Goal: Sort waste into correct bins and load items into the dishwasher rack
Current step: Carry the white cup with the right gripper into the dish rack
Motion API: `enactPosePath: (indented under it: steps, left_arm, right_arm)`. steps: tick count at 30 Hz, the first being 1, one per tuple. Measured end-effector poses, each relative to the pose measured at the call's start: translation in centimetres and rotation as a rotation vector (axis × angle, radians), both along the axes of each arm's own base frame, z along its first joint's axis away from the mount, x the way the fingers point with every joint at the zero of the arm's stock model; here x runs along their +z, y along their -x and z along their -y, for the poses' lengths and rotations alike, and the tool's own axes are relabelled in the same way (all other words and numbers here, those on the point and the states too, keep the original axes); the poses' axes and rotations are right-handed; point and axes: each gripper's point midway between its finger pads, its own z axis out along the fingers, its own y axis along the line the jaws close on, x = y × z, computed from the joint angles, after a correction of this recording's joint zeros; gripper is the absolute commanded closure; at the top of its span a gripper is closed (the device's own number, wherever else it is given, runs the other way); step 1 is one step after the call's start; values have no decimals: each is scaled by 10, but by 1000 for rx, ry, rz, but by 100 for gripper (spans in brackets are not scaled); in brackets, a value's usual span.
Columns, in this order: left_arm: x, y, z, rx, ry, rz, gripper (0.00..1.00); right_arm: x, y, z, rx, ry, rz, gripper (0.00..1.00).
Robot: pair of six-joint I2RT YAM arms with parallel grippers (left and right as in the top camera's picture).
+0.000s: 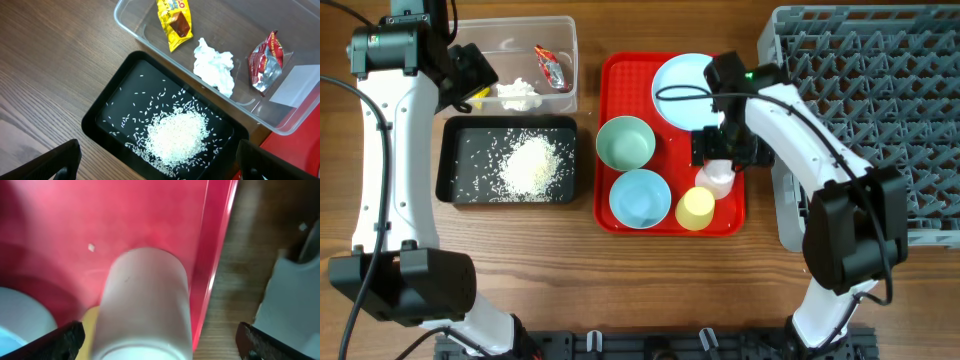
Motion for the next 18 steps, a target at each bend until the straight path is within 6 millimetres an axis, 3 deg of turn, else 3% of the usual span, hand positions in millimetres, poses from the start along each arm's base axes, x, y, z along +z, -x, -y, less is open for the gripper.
enactPosePath:
  steps: [9,12,14,18]
  left_arm:
    - [0,0,0,0,0,0,0]
    - [0,0,0,0,0,0,0]
    - [0,0,0,0,0,0,0]
    - [0,0,0,0,0,0,0]
  right_arm:
    - [-29,11,-2,-51,-18,-12,6]
    - [-39,25,-7,-50,-4,-41,12]
    - [-41,22,-14,-51,-17,-22,18]
    - [-41,18,-16,-59,-25,-4,19]
